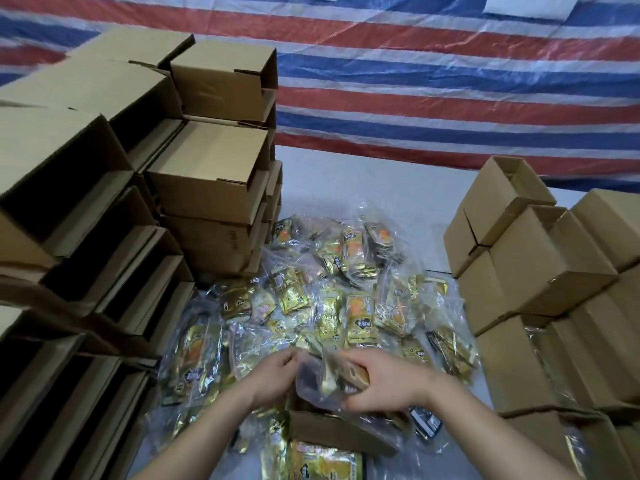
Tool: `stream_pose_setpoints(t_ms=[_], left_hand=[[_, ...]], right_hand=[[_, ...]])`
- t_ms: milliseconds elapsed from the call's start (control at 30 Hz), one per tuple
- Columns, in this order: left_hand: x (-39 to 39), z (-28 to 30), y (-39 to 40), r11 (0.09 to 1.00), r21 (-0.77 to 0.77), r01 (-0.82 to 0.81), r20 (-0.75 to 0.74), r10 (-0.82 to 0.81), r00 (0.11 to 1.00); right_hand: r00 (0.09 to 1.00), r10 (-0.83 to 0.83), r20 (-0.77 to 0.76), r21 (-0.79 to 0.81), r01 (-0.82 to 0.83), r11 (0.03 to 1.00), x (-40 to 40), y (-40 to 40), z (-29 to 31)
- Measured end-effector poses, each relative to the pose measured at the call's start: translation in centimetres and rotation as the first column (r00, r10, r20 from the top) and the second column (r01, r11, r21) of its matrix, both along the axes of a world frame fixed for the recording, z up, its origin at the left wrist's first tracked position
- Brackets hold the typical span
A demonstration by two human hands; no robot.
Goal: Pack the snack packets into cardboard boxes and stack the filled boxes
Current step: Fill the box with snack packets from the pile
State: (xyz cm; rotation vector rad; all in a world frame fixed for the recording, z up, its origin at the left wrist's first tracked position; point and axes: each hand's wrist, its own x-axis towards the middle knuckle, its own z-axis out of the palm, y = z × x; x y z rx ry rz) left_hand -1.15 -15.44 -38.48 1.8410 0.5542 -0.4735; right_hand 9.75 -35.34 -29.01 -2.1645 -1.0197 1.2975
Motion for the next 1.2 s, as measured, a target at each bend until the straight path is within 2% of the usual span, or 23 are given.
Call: stream_pose_setpoints(t_ms=[267,500,600,700,767,833,933,1000,1200], left_hand=[[0.4,-0.2,-0.9,0.996,0.049,-0.07,0.077,0.066,0.995],[0.1,-0.9,-1.4,0.99,0.074,-0.122,0.075,0.116,0.99],[0.1,-1.1,-1.6,0.987,0.081,-0.136,0.089,0.129,0.988],[0.0,-1.2,-1.4,0.987,0.063,-0.15,0.091,0.144,0.985],[-0.1,-1.3,-1.5,0.989,0.06,-0.139,0.091,0.133,0.987],[-0.2,-1.4,-1.5,0.989,0.073,-0.129,0.092,0.122,0.988],[-0.2,-1.8,-1.6,0.987,0.099,-0.127,0.096,0.118,0.988],[-0.3,-2.1,-1.7,0.986,0.109,-0.123,0.1,0.113,0.989],[-0.4,-2.2,-1.8,0.984,0.071,-0.162,0.108,0.154,0.982]], right_hand=[[0.982,0.191,-0.001,-0.305,-0.183,0.935,0.1,1.6,-4.0],[0.945,0.3,0.13,-0.455,-0.212,0.865,-1.7,3.3,-8.9],[0.967,0.24,0.092,-0.47,-0.17,0.866,-1.8,3.7,-9.5],[0.994,0.112,0.006,-0.417,-0.1,0.903,-1.0,3.5,-8.5],[0.998,0.061,0.005,-0.367,-0.055,0.928,-0.4,3.0,-7.7],[0.998,0.058,-0.004,-0.382,-0.055,0.922,-0.2,2.8,-7.3],[0.979,0.172,-0.111,-0.5,-0.204,0.841,-0.8,3.1,-8.0],[0.969,0.184,-0.164,-0.53,-0.244,0.812,-1.5,3.5,-8.8],[0.987,0.004,-0.158,-0.52,-0.087,0.85,-1.6,3.4,-8.5]])
